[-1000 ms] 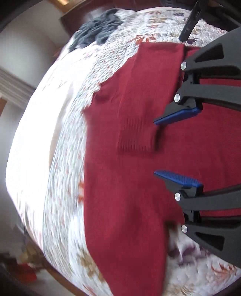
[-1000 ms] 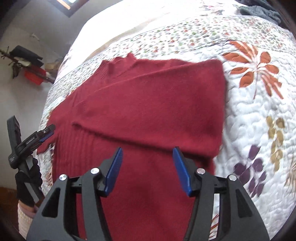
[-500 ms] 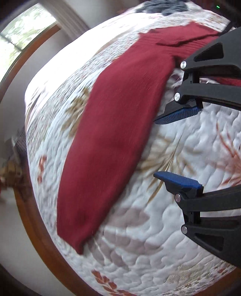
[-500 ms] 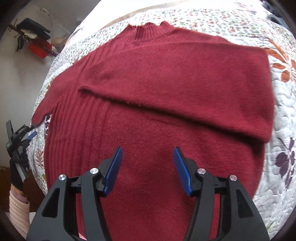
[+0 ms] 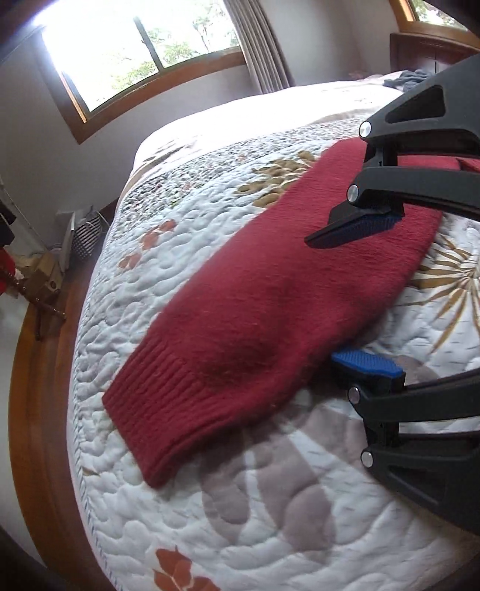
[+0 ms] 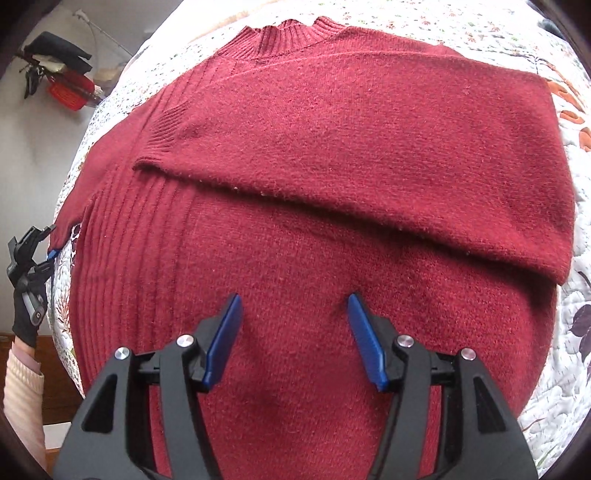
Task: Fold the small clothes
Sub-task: 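Move the left tool to the other sleeve cuff and grasp it, then fold the gripped sleeve across the sweater body with the left tool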
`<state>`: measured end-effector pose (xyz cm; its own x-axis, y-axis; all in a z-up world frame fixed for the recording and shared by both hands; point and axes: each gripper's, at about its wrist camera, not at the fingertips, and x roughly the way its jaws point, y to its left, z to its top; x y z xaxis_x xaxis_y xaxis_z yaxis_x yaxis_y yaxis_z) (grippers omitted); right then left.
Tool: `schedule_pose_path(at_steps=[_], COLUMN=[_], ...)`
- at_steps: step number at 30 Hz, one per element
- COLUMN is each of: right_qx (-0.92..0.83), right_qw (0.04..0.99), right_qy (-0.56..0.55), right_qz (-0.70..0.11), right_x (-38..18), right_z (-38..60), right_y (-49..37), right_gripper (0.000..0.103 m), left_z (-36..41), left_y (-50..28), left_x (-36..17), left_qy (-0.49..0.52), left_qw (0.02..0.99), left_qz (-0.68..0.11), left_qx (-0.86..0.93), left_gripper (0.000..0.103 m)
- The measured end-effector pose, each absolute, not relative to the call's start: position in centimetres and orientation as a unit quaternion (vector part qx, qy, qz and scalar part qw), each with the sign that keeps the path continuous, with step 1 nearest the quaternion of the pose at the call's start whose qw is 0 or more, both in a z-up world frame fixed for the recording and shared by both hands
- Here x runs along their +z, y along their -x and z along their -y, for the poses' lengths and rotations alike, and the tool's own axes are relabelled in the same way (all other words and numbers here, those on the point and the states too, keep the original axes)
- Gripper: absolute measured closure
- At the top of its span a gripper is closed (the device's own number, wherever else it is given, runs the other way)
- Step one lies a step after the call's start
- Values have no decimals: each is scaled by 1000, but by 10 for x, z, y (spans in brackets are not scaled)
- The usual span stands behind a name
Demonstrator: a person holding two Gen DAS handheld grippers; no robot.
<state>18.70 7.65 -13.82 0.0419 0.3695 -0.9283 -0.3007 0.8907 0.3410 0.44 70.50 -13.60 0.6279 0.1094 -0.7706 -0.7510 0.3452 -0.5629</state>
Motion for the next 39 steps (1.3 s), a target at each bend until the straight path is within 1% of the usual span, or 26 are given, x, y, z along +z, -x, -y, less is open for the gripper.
schedule_pose_path(at_steps=[3,5,7,9,10,13,19,28,35,39], right_qx=[233,235,235,233,233,236,237,252,268,268], right_qw=[723,723,724,724,724,722,722,726,743,748], right_qy=[-19,-9,-3,-2,-3,-8,-27,-50,-59,-66], right_qz=[-650,-649,-648,-649,-649,-650,-649,-638,-610,-603], right_x=[-139,-140,-141,-142,-142,-143,-137,-117,-84,-76], right_z=[-81,-84,-88,-89,-89,-90,-82,-67,-50,-35], right_y=[-186,-185,-184,-184,-185,-186,-186,-175,-166,-164], right_gripper=[40,37,35,34,34,34,37,37,37,37], left_z=[-713,-717,-722,-722,-722,-718,-695,-622,-550,-505], left_y=[-5,-8,-9,-10,-9,-8,-13,-69,-111,-138], left_x=[-134,-135,-136,-134,-133,-125,-87,-30,-14,-12], left_qy=[503,500,496,483,478,463,425,373,346,330], left_qw=[757,757,757,761,763,773,811,864,883,889], left_qz=[-310,-313,-316,-320,-321,-317,-301,-293,-297,-310], left_qx=[279,282,285,292,295,297,267,169,107,73], left_gripper=[52,61,72,81,87,93,95,95,95,95])
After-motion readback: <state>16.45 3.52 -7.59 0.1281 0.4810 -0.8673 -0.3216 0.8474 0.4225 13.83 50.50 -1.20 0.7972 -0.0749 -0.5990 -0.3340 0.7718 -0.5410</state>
